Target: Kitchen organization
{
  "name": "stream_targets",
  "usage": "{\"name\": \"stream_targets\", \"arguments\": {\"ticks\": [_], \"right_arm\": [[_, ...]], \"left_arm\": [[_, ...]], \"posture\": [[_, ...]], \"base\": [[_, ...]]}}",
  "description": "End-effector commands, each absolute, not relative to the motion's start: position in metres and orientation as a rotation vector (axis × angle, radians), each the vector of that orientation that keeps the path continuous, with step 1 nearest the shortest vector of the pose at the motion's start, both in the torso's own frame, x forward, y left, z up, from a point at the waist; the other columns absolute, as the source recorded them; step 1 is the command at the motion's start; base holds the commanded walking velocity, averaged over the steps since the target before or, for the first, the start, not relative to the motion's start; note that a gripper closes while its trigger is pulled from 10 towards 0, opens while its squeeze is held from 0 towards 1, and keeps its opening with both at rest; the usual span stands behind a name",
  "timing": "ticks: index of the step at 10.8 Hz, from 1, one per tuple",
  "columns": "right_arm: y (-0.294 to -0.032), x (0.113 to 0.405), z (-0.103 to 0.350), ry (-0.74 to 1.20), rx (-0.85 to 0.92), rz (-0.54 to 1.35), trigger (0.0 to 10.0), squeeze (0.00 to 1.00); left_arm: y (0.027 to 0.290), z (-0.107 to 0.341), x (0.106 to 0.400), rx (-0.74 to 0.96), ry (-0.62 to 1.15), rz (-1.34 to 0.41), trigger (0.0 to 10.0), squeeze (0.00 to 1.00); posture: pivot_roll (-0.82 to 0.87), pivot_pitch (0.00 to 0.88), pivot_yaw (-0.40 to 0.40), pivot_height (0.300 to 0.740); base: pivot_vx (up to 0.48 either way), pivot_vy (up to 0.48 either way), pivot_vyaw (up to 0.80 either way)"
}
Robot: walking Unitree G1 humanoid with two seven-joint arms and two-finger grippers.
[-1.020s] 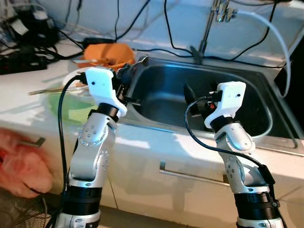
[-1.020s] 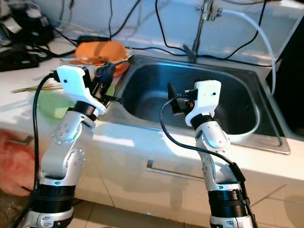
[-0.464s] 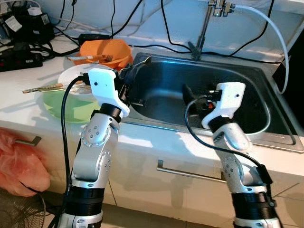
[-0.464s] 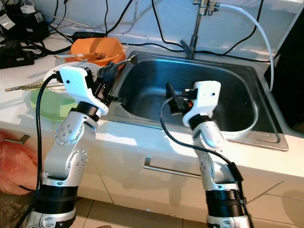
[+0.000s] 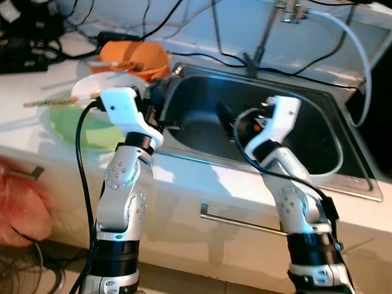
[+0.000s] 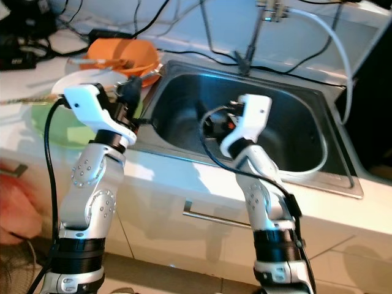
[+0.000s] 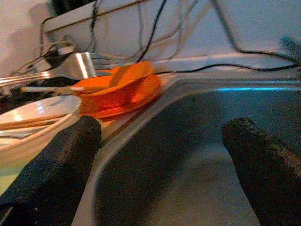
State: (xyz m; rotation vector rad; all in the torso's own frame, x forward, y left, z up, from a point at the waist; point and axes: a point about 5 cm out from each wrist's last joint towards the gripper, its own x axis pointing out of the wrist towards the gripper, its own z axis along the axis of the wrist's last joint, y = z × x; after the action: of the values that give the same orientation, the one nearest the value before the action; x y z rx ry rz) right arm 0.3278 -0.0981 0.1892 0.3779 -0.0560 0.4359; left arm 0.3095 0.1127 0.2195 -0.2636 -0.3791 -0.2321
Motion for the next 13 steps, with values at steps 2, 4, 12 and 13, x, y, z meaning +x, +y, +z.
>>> {"name": "stream_targets", "arguments": {"ticks": [2, 4, 12, 13], "right_arm": [[-0.099, 0.330, 0.190, -0.045, 0.395, 0.439, 10.0, 0.00], [-0.107, 0.331, 0.190, -0.064, 0.405, 0.406, 10.0, 0.00], [-0.096, 0.323, 0.174, -0.107, 0.448, 0.296, 10.0, 0.00], [-0.101, 0.320, 0.168, -0.103, 0.449, 0.277, 10.0, 0.00]], "left_arm": [[0.106, 0.222, 0.309, -0.280, -0.389, -0.256, 0.0, 0.00], [0.099, 0.220, 0.313, -0.278, -0.368, -0.297, 0.0, 0.00], [0.105, 0.205, 0.333, -0.176, -0.280, -0.426, 0.0, 0.00], [0.102, 0.207, 0.335, -0.176, -0.284, -0.440, 0.0, 0.00]], "posture": [[0.16, 0.016, -0.118, 0.740], [0.14, 0.014, -0.066, 0.740], [0.14, 0.000, 0.088, 0.740], [0.13, 0.000, 0.091, 0.740]], "base": [[0.000, 0.000, 0.00], [0.000, 0.000, 0.00], [0.000, 0.000, 0.00], [0.000, 0.000, 0.00]]}}
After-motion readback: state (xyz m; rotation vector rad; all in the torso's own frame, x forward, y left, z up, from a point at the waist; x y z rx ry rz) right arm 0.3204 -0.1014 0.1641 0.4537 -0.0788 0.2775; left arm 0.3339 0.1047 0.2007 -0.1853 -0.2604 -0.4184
